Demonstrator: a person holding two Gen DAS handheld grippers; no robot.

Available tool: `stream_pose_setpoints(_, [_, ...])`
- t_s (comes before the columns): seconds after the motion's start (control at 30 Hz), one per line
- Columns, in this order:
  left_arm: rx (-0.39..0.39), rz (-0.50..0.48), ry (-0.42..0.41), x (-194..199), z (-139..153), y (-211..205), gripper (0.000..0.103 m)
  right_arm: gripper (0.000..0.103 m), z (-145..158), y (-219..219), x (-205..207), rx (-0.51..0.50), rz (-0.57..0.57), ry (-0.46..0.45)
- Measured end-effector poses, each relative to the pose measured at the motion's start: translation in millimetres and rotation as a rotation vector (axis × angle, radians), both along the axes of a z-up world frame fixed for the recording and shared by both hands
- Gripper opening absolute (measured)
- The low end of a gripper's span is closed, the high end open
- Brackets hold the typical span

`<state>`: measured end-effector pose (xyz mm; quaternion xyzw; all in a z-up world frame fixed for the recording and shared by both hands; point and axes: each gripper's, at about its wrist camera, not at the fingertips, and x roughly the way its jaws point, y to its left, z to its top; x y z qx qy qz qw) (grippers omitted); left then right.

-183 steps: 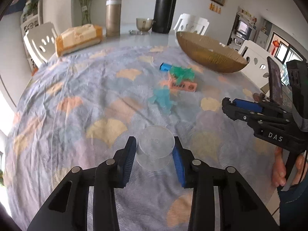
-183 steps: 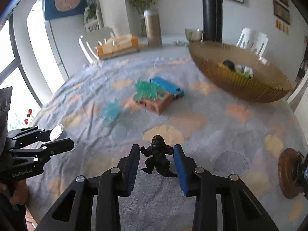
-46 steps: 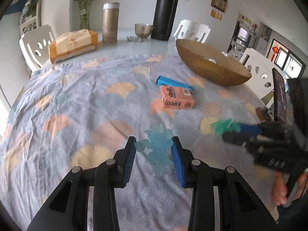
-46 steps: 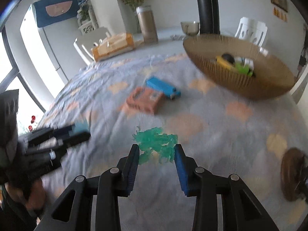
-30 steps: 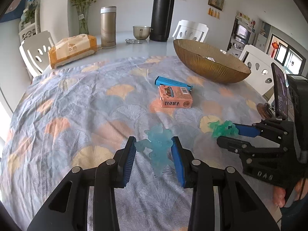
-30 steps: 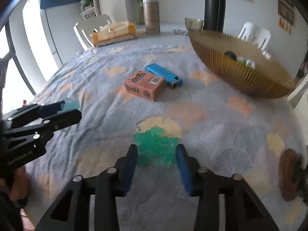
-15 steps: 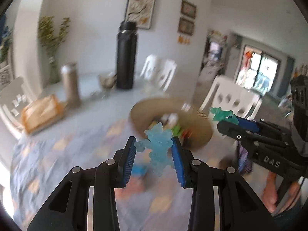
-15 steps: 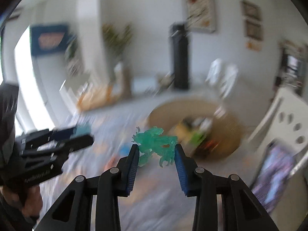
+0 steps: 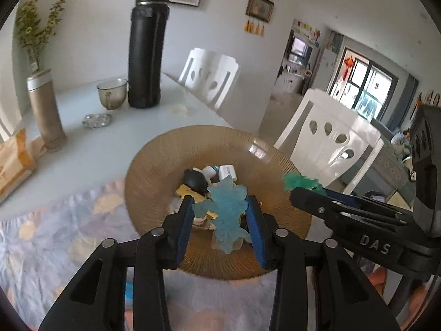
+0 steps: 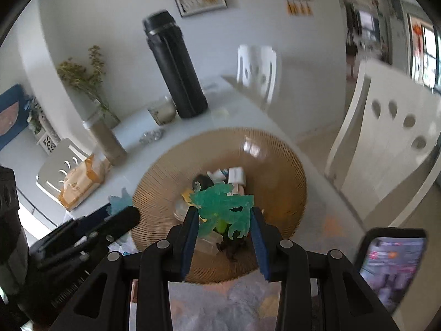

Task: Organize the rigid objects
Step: 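Carry the light-blue figure with the left tool while the right tool carries the green figure over the bowl, then open the left tool over the bowl while the right tool releases the green figure, then move both open tools back toward the pink box and blue lighter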

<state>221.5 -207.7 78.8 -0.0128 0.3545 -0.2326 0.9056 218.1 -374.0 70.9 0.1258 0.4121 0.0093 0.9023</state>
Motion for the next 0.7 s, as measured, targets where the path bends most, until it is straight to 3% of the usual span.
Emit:
stream_pose_setpoints(0.07, [0.023, 0.022, 0.003, 1.7, 0.5, -1.4, 0.067, 0.041, -2.8, -5.0, 6.0, 0.001, -0.024, 0.034])
stream_pose_setpoints(0.23, [0.022, 0.050, -0.053, -20.1, 18.8, 21.6, 0.068, 0.048, 11.9, -12.0, -10.5, 0.013, -0.017, -0.011])
stream_pose_setpoints(0.33, [-0.010, 0.084, -0.072, -43.6, 32.6, 47.0, 0.073, 0.063, 24.0, -4.8, -30.2, -0.003, 0.002, -0.051])
stream_pose_setpoints(0.5, [-0.033, 0.188, -0.107, -102.3, 44.7, 97.0, 0.077, 0.064, 35.4, 19.3, -68.0, -0.007, 0.088, -0.089])
stream_pose_setpoints(0.57, [-0.026, 0.238, -0.104, -124.0, 38.7, 115.1, 0.085, 0.068, 32.3, 34.5, -84.9, -0.005, 0.133, -0.088])
stream_pose_setpoints(0.67, [-0.006, 0.337, -0.084, -158.5, 14.5, 144.8, 0.088, 0.086, 13.8, 64.3, -109.9, -0.009, 0.207, -0.085])
stream_pose_setpoints(0.7, [0.022, 0.369, -0.072, -168.0, 1.8, 152.0, 0.088, 0.088, 1.3, 77.3, -117.6, -0.015, 0.236, -0.073])
